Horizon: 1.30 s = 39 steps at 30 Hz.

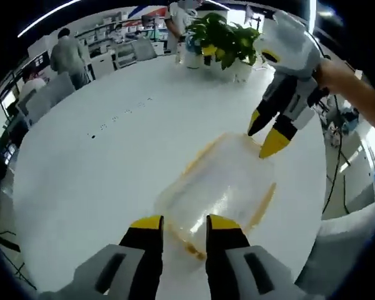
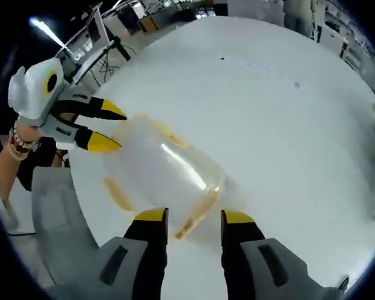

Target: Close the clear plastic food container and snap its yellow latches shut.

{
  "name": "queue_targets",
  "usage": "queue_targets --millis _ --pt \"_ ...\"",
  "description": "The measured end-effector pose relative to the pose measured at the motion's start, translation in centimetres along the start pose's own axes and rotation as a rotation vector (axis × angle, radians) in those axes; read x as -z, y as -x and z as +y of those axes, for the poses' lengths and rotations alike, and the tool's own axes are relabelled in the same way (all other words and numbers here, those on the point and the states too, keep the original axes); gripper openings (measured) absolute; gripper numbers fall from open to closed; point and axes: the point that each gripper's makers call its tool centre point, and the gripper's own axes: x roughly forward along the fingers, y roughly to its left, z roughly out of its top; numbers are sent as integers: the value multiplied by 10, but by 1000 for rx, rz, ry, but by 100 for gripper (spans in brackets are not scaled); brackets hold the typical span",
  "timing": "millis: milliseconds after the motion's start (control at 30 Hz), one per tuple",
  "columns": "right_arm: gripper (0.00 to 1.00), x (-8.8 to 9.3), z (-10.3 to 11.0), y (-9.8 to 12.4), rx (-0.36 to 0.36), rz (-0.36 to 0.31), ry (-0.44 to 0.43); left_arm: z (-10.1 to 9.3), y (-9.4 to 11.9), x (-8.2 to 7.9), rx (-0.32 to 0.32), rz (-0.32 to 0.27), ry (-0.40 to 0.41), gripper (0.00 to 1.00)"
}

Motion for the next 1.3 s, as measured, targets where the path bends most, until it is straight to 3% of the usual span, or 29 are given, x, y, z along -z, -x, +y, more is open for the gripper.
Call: queue_targets --millis 67,100,167,200,333,400,433,467,500,567,600,667,767,800,933,1033,1200,1300 --pt "29 -1 -1 0 23 7 38 -5 -2 -6 5 -23 -94 9" --pt "30 -3 -2 1 47 10 84 2 -2 -9 -68 -26 -216 4" --pt "30 -5 -2 2 74 14 149 7 -3 -15 -154 -16 -428 0" --pt "29 -6 1 2 70 17 182 2 -6 -13 -148 -5 -473 0" --pt "27 -9 0 0 72 35 219 7 -7 -15 -148 12 -429 2" --pt "28 -11 -4 0 78 45 233 4 -5 -22 -98 -35 -353 15" --pt "27 -12 -4 0 81 48 242 -1 -5 -24 -62 -53 -315 28" --pt "26 -13 -4 -1 77 54 257 -5 -5 -22 -31 -39 -258 35" --pt "25 -14 -4 -1 74 59 254 -5 -3 -24 -36 -48 -257 39" --pt "26 -17 -4 -1 68 50 262 -5 -2 -26 -49 -60 -306 34" --pt "27 -20 3 -2 21 29 254 -7 -3 -25 -39 -53 -335 33" --pt "26 -27 6 0 -4 5 221 -11 -3 -26 -24 -63 -318 34" --pt "24 -40 13 1 -40 -44 253 -18 -4 -33 25 -105 -196 34" --pt "24 -40 17 2 -47 -48 249 -20 -3 -41 46 -154 -180 33" --pt "22 -50 25 1 -64 -85 288 -33 -3 -48 109 -193 -124 33" --pt "17 -57 26 -2 -71 -92 307 -37 -6 -46 128 -176 -90 28" --pt "16 -57 32 -8 -83 -103 329 -43 -14 -41 141 -157 -119 21" --pt "13 -59 31 -13 -89 -102 331 -43 -17 -40 155 -156 -62 16"
